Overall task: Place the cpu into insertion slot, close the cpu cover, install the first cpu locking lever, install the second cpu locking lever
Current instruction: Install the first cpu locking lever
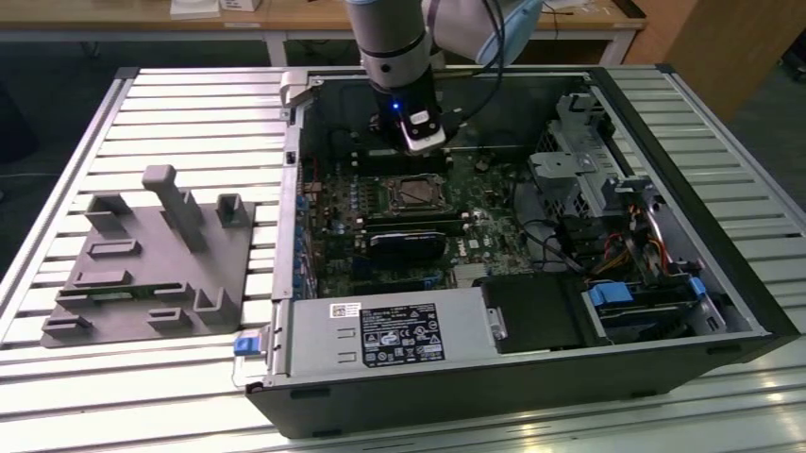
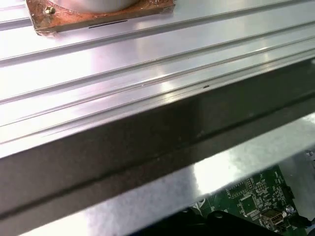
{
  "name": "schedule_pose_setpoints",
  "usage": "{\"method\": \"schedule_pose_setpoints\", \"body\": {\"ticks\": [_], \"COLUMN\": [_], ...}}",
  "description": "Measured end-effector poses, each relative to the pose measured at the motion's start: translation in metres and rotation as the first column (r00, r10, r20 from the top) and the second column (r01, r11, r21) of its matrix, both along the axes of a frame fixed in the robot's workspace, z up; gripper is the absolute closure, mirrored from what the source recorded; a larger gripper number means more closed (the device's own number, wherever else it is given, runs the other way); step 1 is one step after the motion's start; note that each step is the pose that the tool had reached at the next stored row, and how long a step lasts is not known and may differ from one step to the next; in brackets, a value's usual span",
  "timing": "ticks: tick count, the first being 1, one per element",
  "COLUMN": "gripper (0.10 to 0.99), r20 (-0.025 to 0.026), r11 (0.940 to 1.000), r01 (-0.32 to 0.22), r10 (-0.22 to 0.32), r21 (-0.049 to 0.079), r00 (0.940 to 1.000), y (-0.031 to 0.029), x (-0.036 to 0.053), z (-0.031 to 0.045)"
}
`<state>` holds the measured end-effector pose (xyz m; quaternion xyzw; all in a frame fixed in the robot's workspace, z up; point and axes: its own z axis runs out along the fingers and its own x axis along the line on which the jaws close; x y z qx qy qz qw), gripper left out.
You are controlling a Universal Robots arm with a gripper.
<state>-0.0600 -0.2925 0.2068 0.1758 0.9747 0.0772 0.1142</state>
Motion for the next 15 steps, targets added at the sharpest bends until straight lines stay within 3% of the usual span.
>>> {"method": "schedule_pose_setpoints", "body": {"ticks": [4, 8, 11, 15], "gripper": [0.980, 0.980, 0.980, 0.980], "r20": [-0.0004, -0.0092, -0.0244, -0.0573], "r11": [1.0000, 0.9990, 0.9967, 0.9930], "r01": [0.000, 0.000, -0.001, -0.004], "r10": [0.000, 0.000, -0.001, -0.002], "r21": [-0.001, -0.044, -0.082, -0.118], "r00": [1.0000, 1.0000, 0.9997, 0.9984], "y": [0.0000, 0.0000, 0.0000, -0.0001], "x": [0.0000, 0.0003, 0.0010, 0.0031], "z": [0.0001, -0.0003, -0.0003, -0.0003]}}
